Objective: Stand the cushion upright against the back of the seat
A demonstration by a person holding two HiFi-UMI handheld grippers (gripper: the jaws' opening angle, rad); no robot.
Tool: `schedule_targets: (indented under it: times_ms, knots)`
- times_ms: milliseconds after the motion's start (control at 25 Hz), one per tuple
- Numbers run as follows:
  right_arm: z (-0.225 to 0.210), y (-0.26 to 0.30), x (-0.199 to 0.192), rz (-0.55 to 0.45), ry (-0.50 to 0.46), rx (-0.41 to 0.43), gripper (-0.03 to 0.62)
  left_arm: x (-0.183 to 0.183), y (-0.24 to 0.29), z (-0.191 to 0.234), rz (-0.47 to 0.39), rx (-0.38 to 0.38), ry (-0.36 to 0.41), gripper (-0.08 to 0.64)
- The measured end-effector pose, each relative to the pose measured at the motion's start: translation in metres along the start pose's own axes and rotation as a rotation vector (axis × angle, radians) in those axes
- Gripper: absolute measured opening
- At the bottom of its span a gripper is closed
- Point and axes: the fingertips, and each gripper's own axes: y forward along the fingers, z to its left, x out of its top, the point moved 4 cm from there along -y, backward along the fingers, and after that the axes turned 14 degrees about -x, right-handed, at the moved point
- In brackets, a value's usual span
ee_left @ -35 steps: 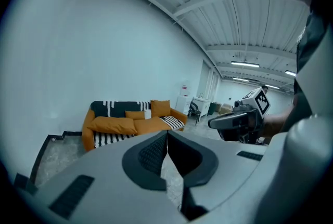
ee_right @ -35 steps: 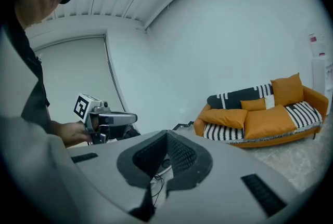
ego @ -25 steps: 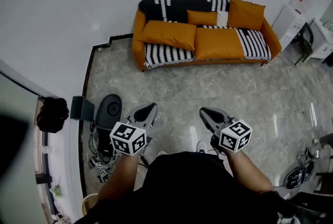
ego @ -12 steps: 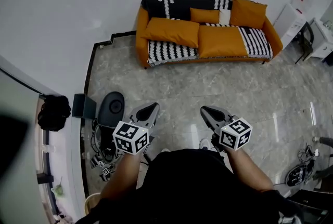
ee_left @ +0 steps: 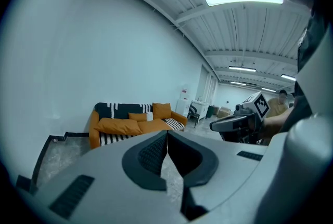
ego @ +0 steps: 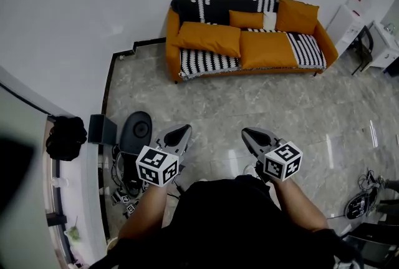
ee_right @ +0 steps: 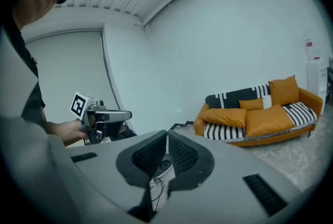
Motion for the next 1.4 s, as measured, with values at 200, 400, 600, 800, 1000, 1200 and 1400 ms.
schedule_targets:
  times_ms: [200, 400, 600, 800, 1000, 1200, 1400]
  knots:
    - [-0.002, -0.003, 0.002, 0.002, 0.022, -0.055, 0.038, -0.004, -0.014, 0.003, 0.001, -0.01, 0.003, 0.017]
    - [0.006, -0.005, 0.0, 0.008, 0.027, -0.066, 0.039, -0.014, -0.019, 0.005, 0.003, -0.027, -0.022, 0.017]
    - [0.014, -0.001, -0.014, 0.048, 0.051, -0.055, 0.039, -0.019, -0.012, 0.006, 0.012, -0.046, -0.033, 0.017]
    - [0.015, 0.011, -0.021, 0.067, 0.062, -0.037, 0.038, -0.023, -0.002, 0.005, 0.025, -0.06, -0.037, 0.017]
    - [0.003, 0.031, -0.017, 0.066, 0.08, -0.028, 0.038, -0.024, 0.009, 0.016, 0.052, -0.059, -0.046, 0.017]
    - [-0.018, 0.052, -0.003, 0.05, 0.094, -0.025, 0.038, -0.006, 0.029, 0.04, 0.054, -0.043, -0.034, 0.017]
    - [-0.052, 0.077, 0.017, 0.032, 0.109, -0.034, 0.039, 0.017, 0.059, 0.06, 0.053, -0.04, -0.013, 0.017]
